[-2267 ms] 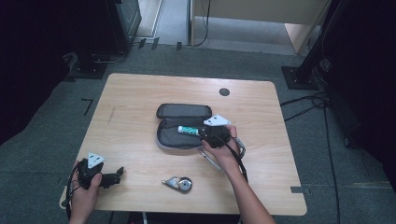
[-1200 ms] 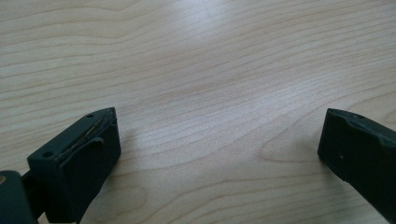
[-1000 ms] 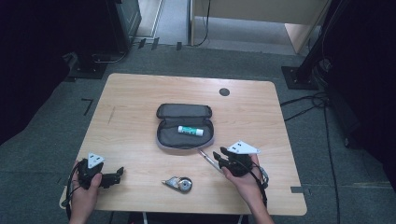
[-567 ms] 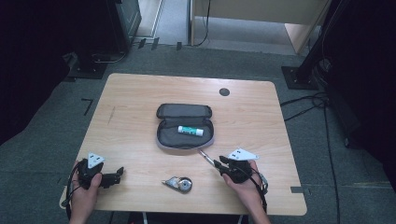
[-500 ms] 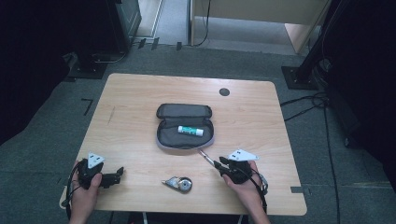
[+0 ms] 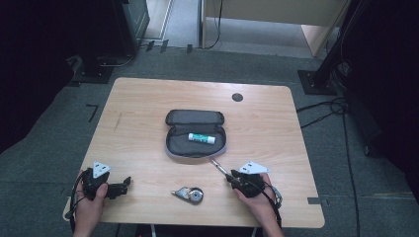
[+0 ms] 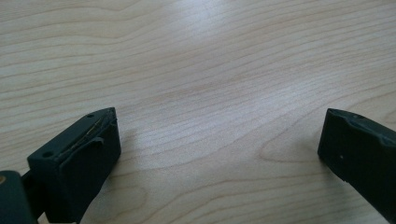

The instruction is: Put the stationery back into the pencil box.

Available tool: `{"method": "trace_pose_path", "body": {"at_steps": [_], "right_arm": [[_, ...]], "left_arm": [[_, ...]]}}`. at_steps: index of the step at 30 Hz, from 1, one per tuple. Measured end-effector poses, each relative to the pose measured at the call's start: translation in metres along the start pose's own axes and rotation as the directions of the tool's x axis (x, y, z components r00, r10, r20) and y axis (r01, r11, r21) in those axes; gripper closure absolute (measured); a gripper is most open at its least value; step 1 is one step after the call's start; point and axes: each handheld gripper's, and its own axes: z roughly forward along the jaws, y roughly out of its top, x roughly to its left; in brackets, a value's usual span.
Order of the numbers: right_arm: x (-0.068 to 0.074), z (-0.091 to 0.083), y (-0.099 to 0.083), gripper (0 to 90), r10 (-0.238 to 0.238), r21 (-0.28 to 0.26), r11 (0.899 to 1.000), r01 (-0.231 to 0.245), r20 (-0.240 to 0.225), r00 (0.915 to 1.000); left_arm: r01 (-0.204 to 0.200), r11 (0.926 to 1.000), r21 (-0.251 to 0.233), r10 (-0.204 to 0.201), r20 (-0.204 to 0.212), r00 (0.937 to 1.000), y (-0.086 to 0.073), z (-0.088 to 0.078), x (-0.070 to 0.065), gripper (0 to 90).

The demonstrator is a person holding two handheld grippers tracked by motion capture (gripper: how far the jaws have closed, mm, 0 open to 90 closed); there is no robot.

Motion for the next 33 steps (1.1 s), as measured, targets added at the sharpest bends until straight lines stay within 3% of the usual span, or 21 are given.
{"method": "trace_pose_path", "body": {"at_steps": [2, 7, 11, 19, 24, 27, 33], "right_arm": [[0.001, -0.001, -0.003, 75.1, -0.017, -0.012, 1.0, 0.017, 0.009, 0.9998], [0.005, -0.001, -0.006, 75.6, -0.052, -0.019, 0.998, 0.053, 0.027, 0.9983], [0.005, -0.001, -0.006, 75.3, -0.05, -0.026, 0.998, 0.05, 0.017, 0.9986], [0.009, -0.002, -0.007, 81.4, -0.085, -0.024, 0.996, 0.086, 0.046, 0.9953], [0.006, -0.004, -0.008, 81.6, -0.096, -0.02, 0.995, 0.096, 0.006, 0.9954], [0.011, -0.007, -0.009, 81.7, -0.138, -0.009, 0.99, 0.138, -0.028, 0.99], [0.019, -0.012, -0.004, 81.8, -0.167, -0.034, 0.986, 0.165, -0.056, 0.9844]], "left_arm": [[-0.001, 1.0, 0.001, 0.001, 0.0, 1.0, 0.0, 0.0, 0.0, 0.0], [-0.001, 1.0, 0.001, 0.001, 0.0, 1.0, 0.0, 0.0, 0.0, 0.0], [-0.001, 1.0, 0.001, 0.001, 0.0, 1.0, 0.0, 0.0, 0.0, 0.0], [-0.001, 1.0, 0.001, 0.001, 0.0, 1.0, 0.0, 0.0, 0.0, 0.0], [0.0, 1.0, 0.0, 0.0, 0.0, 1.0, 0.0, 0.0, 0.0, 0.0], [0.0, 1.0, 0.0, 0.0, 0.0, 1.0, 0.0, 0.0, 0.0, 0.0], [0.0, 1.0, 0.0, 0.0, 0.0, 1.0, 0.0, 0.0, 0.0, 0.0]]}}
